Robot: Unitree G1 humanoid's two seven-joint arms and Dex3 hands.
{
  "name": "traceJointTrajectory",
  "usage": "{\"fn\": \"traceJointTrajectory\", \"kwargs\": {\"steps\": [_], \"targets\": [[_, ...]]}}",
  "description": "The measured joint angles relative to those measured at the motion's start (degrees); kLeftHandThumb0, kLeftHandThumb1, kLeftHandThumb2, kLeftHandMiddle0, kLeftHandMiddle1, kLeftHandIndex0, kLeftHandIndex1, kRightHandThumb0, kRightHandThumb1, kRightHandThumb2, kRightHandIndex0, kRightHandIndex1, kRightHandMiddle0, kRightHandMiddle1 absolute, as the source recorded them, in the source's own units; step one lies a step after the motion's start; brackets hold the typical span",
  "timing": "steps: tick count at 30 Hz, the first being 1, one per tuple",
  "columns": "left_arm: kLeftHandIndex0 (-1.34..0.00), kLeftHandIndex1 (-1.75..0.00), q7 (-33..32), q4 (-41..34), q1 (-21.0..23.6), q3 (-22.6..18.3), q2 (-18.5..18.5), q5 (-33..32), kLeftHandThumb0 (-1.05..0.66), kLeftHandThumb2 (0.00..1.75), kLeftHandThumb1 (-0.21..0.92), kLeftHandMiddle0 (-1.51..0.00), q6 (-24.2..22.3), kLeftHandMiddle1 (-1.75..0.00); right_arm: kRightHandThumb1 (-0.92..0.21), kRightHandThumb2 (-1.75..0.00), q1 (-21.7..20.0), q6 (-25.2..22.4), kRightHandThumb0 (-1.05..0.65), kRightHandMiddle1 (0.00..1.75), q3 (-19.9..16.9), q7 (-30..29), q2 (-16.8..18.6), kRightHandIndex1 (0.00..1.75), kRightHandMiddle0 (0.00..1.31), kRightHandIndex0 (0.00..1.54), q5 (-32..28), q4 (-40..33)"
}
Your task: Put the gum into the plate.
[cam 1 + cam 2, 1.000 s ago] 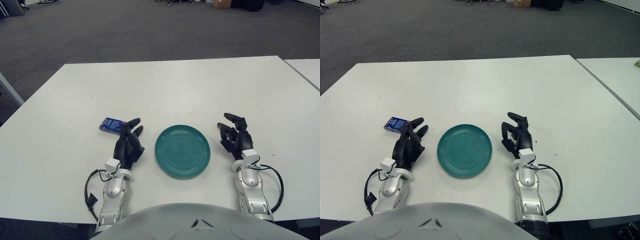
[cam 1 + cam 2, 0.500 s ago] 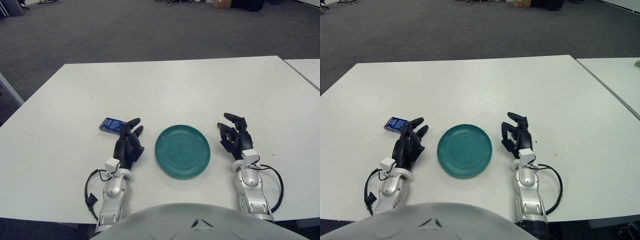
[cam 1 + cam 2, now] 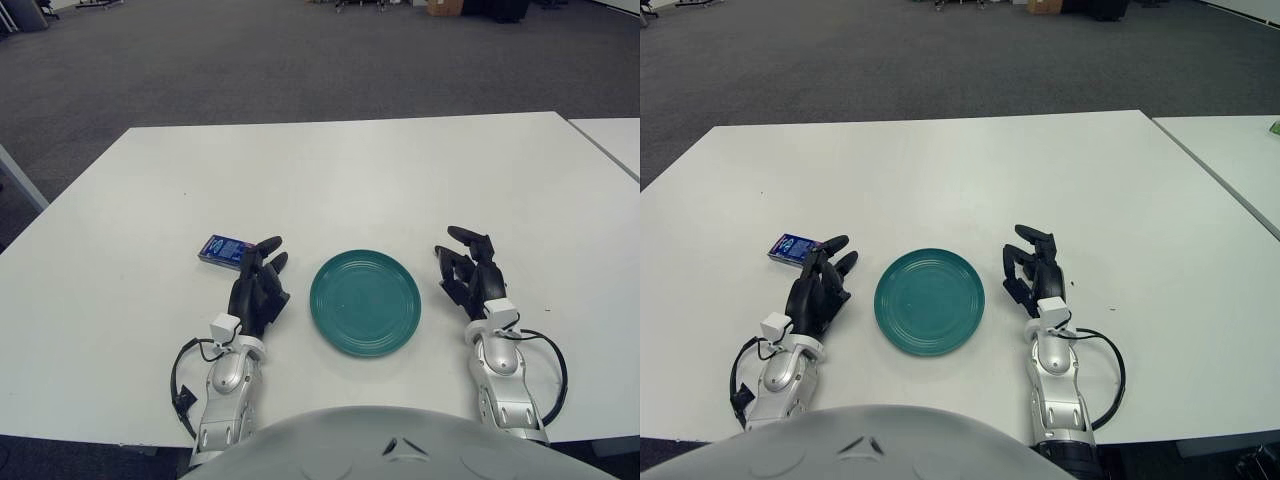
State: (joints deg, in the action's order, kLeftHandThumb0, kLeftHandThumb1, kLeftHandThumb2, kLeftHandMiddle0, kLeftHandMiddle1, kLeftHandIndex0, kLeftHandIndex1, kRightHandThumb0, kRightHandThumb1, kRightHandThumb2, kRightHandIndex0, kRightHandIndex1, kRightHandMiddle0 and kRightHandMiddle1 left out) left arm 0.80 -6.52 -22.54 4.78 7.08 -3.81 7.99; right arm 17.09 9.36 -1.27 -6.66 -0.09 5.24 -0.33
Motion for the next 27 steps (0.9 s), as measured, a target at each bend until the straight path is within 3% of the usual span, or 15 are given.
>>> {"fn": "traceJointTrajectory", "kwargs": {"steps": [6, 9, 14, 19, 27], "targets": [[-0.04, -1.14, -1.7, 0.2, 6.2, 0.6, -1.8, 6.2, -0.73, 0.73, 0.92, -0.30, 0.2, -0.79, -0.92, -0.60, 0.0, 0.2, -0.61, 1.04, 0.0, 0.0, -0.1, 0.49, 0.04, 0.44, 0.0, 0.0], [-0.05, -1.15, -1.8, 0.0, 11.6, -0.2, -3.5, 7.9, -0.70, 0.68, 0.92, -0.29, 0.8, -0.79, -0.92, -0.60, 0.0, 0.3, -0.61, 1.04, 0.1, 0.1, -0.1, 0.48, 0.04, 0.43, 0.0, 0.1], [-0.04, -1.14, -0.3, -2.6, 16.7, -1.5, -7.7, 9.3, -0.71, 0.65, 0.92, -0.26, 0.8, -0.77, -0.92, -0.61, -0.2, 0.9, -0.60, 1.03, 0.5, 0.1, 0.0, 0.48, 0.03, 0.42, 0.1, 0.2], [0.00, -1.01, 3.8, -0.4, 21.3, -2.1, -15.2, 12.5, -0.73, 0.57, 0.92, -0.18, 1.4, -0.63, -0.92, -0.61, -0.2, 1.0, -0.61, 1.03, 0.4, 0.1, -0.1, 0.48, 0.03, 0.43, 0.1, 0.4], [-0.01, -0.93, 13.0, 10.3, 29.5, -0.1, -30.3, 17.9, -0.81, 0.40, 0.91, -0.22, 15.1, -0.41, -0.92, -0.60, 0.0, 1.0, -0.62, 1.03, 0.6, 0.1, 0.0, 0.48, 0.02, 0.43, 0.0, 0.3]]}}
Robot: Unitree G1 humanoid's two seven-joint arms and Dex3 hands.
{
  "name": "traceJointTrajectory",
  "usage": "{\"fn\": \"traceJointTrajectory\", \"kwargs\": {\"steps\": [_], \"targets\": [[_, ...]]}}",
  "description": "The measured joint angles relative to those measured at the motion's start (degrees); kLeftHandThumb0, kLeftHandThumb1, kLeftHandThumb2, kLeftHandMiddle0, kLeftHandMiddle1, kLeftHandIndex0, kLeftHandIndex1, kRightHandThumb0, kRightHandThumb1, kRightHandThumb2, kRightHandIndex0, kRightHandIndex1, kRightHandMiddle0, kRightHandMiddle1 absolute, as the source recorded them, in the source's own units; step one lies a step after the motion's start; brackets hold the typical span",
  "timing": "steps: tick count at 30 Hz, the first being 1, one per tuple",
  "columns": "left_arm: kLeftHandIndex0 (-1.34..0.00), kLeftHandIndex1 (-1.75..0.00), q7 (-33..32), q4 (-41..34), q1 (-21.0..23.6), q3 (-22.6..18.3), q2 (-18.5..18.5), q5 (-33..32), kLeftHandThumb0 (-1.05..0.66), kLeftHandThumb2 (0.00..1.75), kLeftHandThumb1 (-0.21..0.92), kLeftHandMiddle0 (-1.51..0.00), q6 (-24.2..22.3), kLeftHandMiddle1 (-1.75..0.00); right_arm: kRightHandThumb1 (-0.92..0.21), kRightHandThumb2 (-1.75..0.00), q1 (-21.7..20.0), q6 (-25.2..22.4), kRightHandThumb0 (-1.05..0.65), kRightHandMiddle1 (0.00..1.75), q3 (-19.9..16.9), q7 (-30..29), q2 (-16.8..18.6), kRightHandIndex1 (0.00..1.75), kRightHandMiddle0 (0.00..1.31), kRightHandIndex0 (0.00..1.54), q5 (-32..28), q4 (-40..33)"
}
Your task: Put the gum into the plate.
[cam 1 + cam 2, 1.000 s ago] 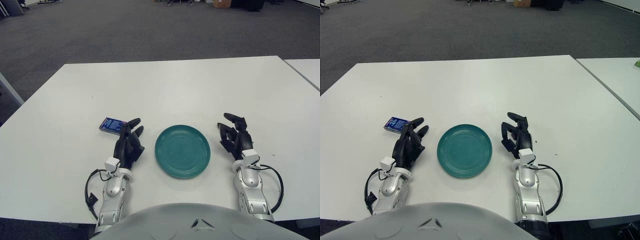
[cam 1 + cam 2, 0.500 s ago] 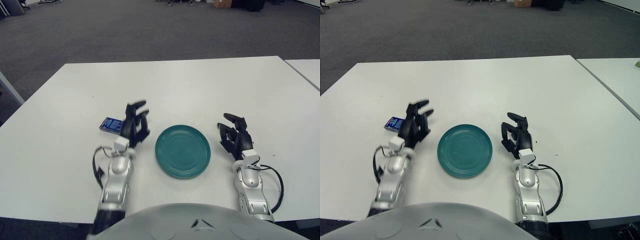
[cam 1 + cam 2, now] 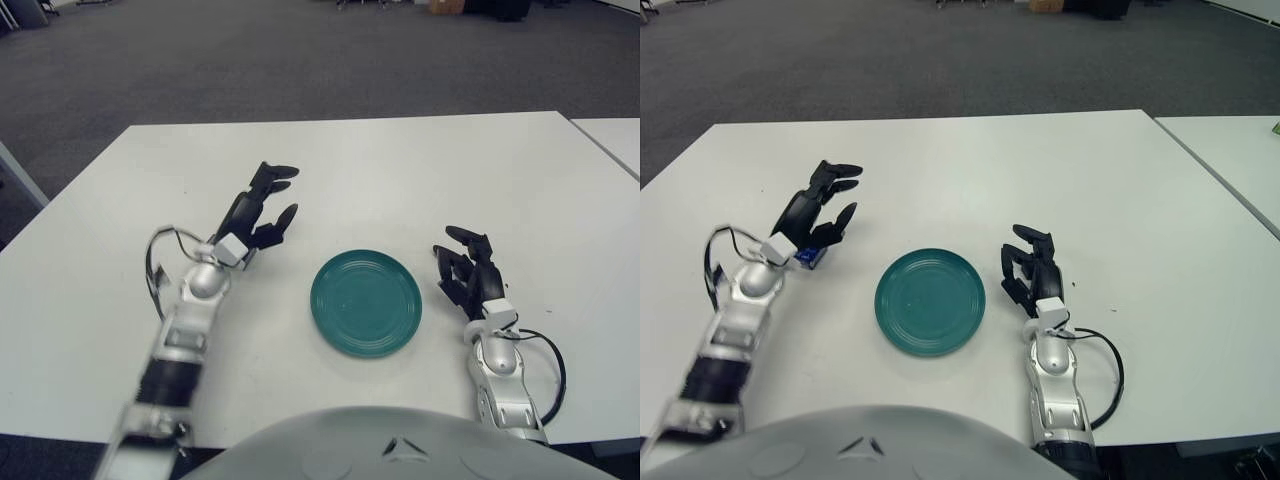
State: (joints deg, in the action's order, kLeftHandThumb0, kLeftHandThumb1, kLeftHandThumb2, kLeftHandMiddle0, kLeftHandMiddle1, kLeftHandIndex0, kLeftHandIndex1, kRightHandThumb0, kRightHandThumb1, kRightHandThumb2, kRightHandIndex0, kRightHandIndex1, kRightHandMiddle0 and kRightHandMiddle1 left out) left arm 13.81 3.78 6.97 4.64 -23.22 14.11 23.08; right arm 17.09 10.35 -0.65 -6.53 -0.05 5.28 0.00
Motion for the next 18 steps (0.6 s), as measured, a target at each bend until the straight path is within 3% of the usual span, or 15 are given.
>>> {"fn": "traceJointTrajectory", "kwargs": {"steps": [7, 13, 18], "targets": [[0.00, -1.00, 5.2, 5.6, 4.0, 1.1, -7.3, 1.2, -0.84, 0.28, 0.92, -0.17, 7.5, -0.45, -0.92, -0.59, 0.2, 0.0, -0.61, 1.03, -0.1, 0.3, -0.1, 0.48, 0.02, 0.43, -0.2, -0.3], [0.00, -1.01, 10.4, 8.5, 7.0, 1.2, -12.1, 1.1, -0.84, 0.21, 0.89, -0.13, 8.0, -0.47, -0.92, -0.61, 0.7, 0.0, -0.62, 1.03, -0.2, 0.7, -0.2, 0.47, 0.03, 0.41, -0.3, -0.6], [0.00, -0.95, 18.5, 15.7, 13.8, 3.4, -16.6, 0.9, -0.83, 0.20, 0.87, -0.10, 10.0, -0.49, -0.92, -0.62, 1.7, 0.0, -0.63, 1.03, -0.3, 0.9, -0.5, 0.46, 0.02, 0.40, -0.3, -1.3]]}}
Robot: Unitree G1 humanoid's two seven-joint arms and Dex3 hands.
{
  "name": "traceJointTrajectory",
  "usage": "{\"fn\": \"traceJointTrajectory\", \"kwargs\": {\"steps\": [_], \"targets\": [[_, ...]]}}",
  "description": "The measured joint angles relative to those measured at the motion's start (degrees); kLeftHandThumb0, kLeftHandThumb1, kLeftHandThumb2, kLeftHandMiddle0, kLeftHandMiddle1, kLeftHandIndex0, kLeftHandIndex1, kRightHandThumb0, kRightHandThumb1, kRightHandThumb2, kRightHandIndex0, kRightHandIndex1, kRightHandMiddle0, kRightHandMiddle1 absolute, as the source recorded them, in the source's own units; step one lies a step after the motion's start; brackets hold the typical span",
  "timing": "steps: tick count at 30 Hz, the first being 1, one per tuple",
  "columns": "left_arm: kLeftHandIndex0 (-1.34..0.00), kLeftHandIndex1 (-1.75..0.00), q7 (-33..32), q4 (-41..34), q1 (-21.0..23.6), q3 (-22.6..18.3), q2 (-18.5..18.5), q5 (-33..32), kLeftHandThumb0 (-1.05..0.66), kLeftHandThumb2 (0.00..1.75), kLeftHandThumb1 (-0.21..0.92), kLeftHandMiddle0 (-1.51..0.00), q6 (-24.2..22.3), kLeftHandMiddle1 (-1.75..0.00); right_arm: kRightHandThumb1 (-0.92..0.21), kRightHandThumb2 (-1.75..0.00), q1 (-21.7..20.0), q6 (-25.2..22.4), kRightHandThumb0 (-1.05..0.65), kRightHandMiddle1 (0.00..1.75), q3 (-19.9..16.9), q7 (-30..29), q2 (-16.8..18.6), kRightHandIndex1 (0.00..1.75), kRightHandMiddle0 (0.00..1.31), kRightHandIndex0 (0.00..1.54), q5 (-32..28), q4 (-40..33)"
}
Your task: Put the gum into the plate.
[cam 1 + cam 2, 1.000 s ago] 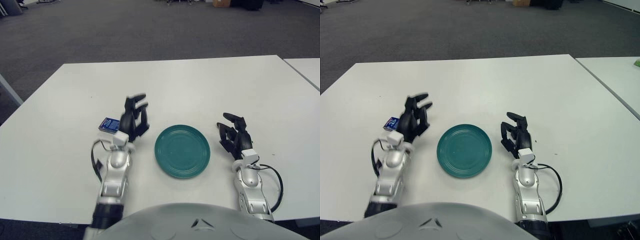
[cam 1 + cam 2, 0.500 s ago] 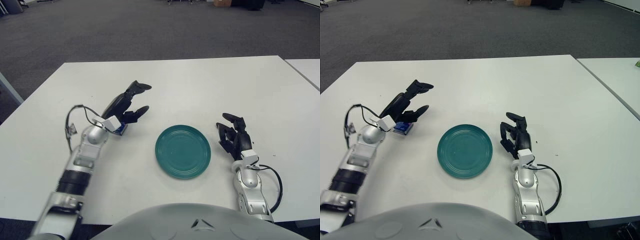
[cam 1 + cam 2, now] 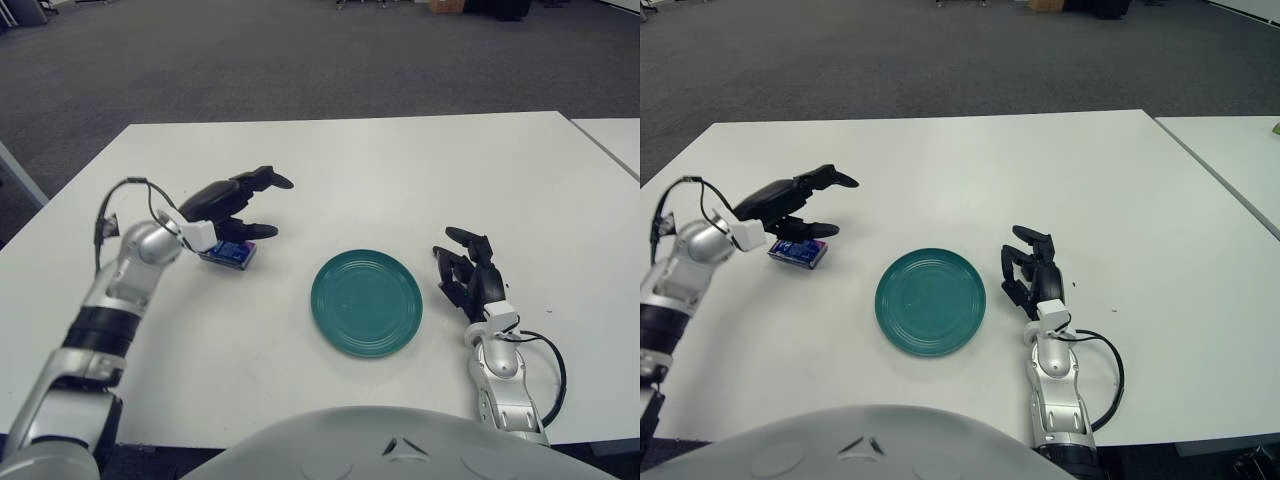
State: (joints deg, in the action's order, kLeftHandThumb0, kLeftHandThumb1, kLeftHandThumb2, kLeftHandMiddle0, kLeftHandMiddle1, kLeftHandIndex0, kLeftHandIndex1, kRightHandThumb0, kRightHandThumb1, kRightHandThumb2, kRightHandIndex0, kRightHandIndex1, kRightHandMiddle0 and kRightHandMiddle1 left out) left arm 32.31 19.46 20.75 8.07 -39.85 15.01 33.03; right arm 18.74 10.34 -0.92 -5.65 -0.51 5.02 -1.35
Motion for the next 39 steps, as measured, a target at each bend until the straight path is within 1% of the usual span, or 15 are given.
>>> {"fn": "traceJointTrajectory", "kwargs": {"steps": [2, 6, 9, 11, 13, 15, 23, 26, 30, 32, 34, 36, 39], "targets": [[0.00, -0.92, 1.9, 2.3, 2.0, 0.5, -1.0, -0.2, -0.84, 0.20, 0.88, -0.08, 0.7, -0.51, -0.92, -0.63, 0.3, 0.0, -0.62, 1.03, 0.0, 0.1, -0.1, 0.46, 0.02, 0.40, 0.0, -0.3], [0.00, -0.84, 4.7, 9.4, 6.4, 2.3, -1.6, -0.5, -0.86, 0.22, 0.90, -0.04, 5.8, -0.53, -0.92, -0.65, 0.6, 0.0, -0.63, 1.03, 0.0, 0.1, -0.3, 0.45, 0.02, 0.40, 0.1, -0.7], [0.00, -0.76, 5.5, 15.7, 9.0, 4.2, -1.7, 0.8, -0.87, 0.23, 0.91, -0.02, 9.8, -0.52, -0.92, -0.65, 0.8, 0.0, -0.64, 1.03, -0.1, 0.2, -0.4, 0.45, 0.02, 0.40, 0.1, -0.9], [0.00, -0.73, 5.6, 19.2, 10.4, 5.5, -1.7, 2.3, -0.88, 0.24, 0.92, -0.01, 12.0, -0.51, -0.92, -0.65, 1.0, 0.0, -0.64, 1.03, -0.1, 0.2, -0.4, 0.45, 0.02, 0.40, 0.1, -1.1], [0.00, -0.70, 5.6, 21.9, 11.2, 6.4, -1.7, 3.7, -0.88, 0.24, 0.92, 0.00, 13.6, -0.47, -0.92, -0.65, 1.1, 0.0, -0.64, 1.03, -0.1, 0.2, -0.5, 0.45, 0.02, 0.40, 0.1, -1.2], [0.00, -0.70, 5.4, 24.0, 11.8, 7.1, -1.7, 5.1, -0.87, 0.24, 0.91, 0.00, 14.6, -0.43, -0.92, -0.65, 1.2, 0.0, -0.64, 1.03, -0.2, 0.2, -0.6, 0.45, 0.02, 0.40, 0.1, -1.2], [0.00, -0.75, 5.1, 26.8, 13.0, 8.9, -2.7, 9.8, -0.84, 0.20, 0.90, -0.02, 14.8, -0.28, -0.92, -0.64, 1.3, 0.0, -0.64, 1.03, -0.4, 0.2, -0.8, 0.45, 0.01, 0.41, 0.1, -1.2], [0.00, -0.84, 4.5, 28.3, 13.8, 9.6, -3.1, 11.3, -0.83, 0.19, 0.90, -0.03, 14.7, -0.24, -0.92, -0.63, 1.3, 0.0, -0.64, 1.03, -0.5, 0.2, -0.9, 0.46, 0.01, 0.43, 0.1, -1.2], [0.00, -1.01, 3.9, 30.3, 14.7, 10.5, -3.5, 12.7, -0.80, 0.19, 0.88, -0.05, 14.5, -0.21, -0.92, -0.63, 1.3, 0.0, -0.64, 1.04, -0.8, 0.2, -0.9, 0.47, 0.01, 0.45, 0.1, -1.2], [0.00, -1.08, 4.2, 30.8, 14.9, 10.8, -3.6, 12.8, -0.78, 0.19, 0.86, -0.05, 13.6, -0.20, -0.92, -0.62, 1.4, 0.0, -0.64, 1.04, -1.0, 0.3, -0.9, 0.47, 0.01, 0.45, 0.0, -1.2], [0.00, -1.13, 5.1, 32.0, 15.4, 11.4, -3.5, 12.8, -0.76, 0.29, 0.77, -0.07, 12.3, -0.14, -0.92, -0.62, 1.4, 0.0, -0.64, 1.04, -1.2, 0.3, -1.0, 0.48, 0.01, 0.46, 0.0, -1.2], [0.00, -1.21, 4.9, 34.3, 16.2, 12.1, -3.3, 13.4, -0.73, 0.50, 0.63, -0.08, 11.4, -0.07, -0.92, -0.61, 1.4, 0.0, -0.64, 1.04, -1.4, 0.4, -1.1, 0.48, 0.01, 0.46, -0.1, -1.2], [0.00, -1.29, 3.1, 38.5, 17.1, 13.4, -2.9, 15.3, -0.69, 0.66, 0.52, -0.08, 10.2, -0.03, -0.92, -0.61, 1.4, 0.0, -0.64, 1.05, -1.8, 0.4, -1.2, 0.49, 0.01, 0.46, -0.2, -1.2]]}}
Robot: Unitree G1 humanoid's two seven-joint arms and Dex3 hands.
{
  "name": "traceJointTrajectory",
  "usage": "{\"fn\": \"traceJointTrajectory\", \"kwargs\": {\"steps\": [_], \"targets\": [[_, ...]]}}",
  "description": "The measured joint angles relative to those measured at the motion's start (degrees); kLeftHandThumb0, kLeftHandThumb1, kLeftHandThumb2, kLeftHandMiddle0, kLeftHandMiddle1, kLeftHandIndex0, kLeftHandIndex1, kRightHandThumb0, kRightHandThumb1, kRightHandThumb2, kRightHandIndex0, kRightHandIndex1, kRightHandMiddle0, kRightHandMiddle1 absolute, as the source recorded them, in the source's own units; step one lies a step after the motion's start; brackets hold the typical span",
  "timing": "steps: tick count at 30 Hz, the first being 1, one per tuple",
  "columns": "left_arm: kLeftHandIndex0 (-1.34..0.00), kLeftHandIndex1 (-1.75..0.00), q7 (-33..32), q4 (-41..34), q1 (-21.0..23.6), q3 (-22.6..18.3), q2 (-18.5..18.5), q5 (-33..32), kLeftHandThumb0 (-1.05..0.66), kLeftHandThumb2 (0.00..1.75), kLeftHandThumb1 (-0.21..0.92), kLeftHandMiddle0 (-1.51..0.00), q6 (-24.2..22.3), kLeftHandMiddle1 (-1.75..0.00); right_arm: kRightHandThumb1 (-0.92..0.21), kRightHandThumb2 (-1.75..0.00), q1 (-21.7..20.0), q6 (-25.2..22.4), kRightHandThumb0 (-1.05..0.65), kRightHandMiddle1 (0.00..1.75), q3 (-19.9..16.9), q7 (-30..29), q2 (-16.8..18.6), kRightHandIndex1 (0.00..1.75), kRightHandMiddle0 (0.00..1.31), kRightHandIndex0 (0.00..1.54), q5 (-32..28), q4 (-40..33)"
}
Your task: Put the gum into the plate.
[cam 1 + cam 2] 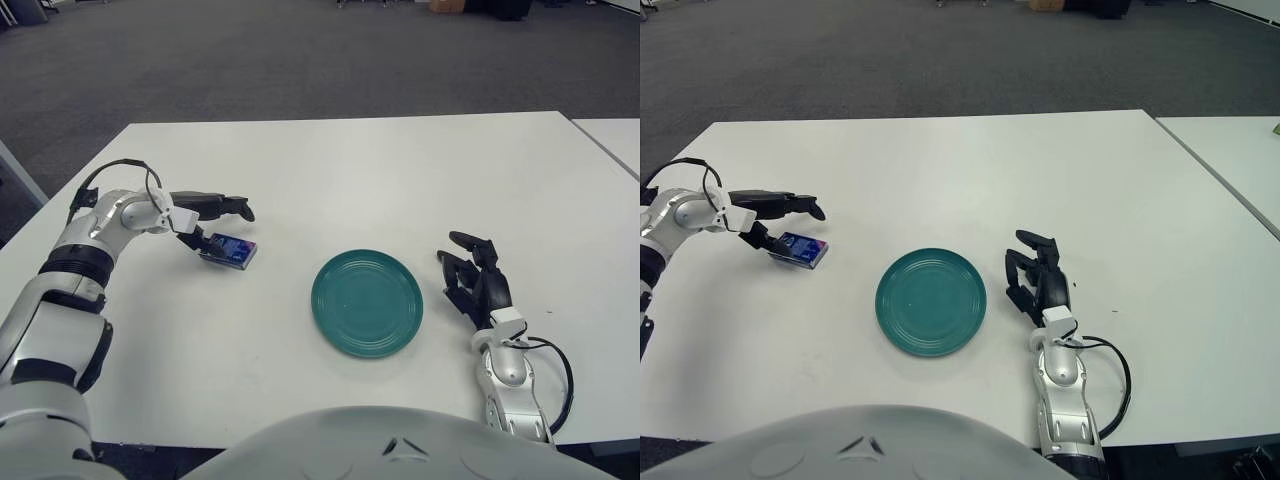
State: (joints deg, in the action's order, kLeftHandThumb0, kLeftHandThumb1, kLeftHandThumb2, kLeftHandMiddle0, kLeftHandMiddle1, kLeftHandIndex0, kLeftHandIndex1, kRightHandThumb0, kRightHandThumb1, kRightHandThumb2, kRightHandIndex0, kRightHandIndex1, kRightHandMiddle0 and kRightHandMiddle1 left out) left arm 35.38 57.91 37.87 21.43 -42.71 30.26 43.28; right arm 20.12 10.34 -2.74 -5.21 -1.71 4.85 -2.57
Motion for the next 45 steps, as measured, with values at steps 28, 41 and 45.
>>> {"fn": "traceJointTrajectory", "kwargs": {"steps": [28, 41, 45], "targets": [[0.00, -0.93, -10.8, 7.7, -1.5, 3.8, 0.5, 3.0, -0.80, 0.64, 0.44, 0.00, -3.7, 0.00, -0.92, -0.62, -0.1, -0.1, -0.62, 1.04, -1.5, 1.1, -0.4, 0.53, 0.00, 0.44, -0.5, 0.2], [-0.01, -1.67, -16.4, 10.5, -1.5, 5.6, 2.2, 3.2, -0.52, 0.88, 0.39, -0.17, -7.6, -1.30, -0.92, -0.61, -0.1, -0.2, -0.63, 1.05, -2.0, 2.2, -1.2, 0.54, 0.01, 0.43, -1.1, 0.4], [-0.08, -1.73, -18.0, 10.8, -1.4, 6.0, 2.6, 3.4, -0.37, 0.95, 0.41, -0.30, -8.8, -1.52, -0.92, -0.61, -0.3, -0.2, -0.64, 1.05, -1.9, 2.3, -1.2, 0.53, 0.01, 0.42, -1.1, 0.5]]}}
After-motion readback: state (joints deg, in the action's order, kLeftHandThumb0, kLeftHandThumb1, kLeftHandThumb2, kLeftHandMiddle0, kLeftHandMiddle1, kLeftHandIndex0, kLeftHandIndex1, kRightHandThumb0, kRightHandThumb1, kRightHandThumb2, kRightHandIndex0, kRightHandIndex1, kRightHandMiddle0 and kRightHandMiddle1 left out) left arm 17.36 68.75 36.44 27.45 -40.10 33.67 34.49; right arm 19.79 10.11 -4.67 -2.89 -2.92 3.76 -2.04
